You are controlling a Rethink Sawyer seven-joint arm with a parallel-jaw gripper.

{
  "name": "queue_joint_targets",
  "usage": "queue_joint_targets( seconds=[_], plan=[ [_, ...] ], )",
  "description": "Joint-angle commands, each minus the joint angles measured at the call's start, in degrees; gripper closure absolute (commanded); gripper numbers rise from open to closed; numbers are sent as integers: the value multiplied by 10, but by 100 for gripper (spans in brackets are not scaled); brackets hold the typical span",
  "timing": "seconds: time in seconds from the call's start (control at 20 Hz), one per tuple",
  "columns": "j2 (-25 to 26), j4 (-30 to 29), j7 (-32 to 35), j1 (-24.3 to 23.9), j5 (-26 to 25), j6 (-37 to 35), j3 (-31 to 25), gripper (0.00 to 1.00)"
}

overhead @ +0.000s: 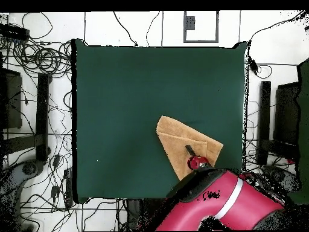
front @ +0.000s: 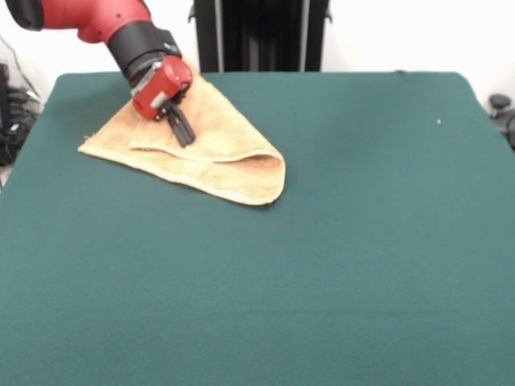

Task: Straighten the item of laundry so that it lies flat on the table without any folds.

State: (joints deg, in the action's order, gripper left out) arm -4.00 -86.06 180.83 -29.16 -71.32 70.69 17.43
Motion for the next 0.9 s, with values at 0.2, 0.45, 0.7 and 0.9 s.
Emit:
queue_joint_targets(
  seconds=[0.2,0.45,0.7,0.9],
  plan=[
    [38,-25,222,37,62,-137,-150,100],
    [42,-29,189,30,99,-132,-156,100],
    [48,-34,161,17,128,-114,-163,100],
    [53,-34,138,9,154,-105,-168,100]
  ],
)
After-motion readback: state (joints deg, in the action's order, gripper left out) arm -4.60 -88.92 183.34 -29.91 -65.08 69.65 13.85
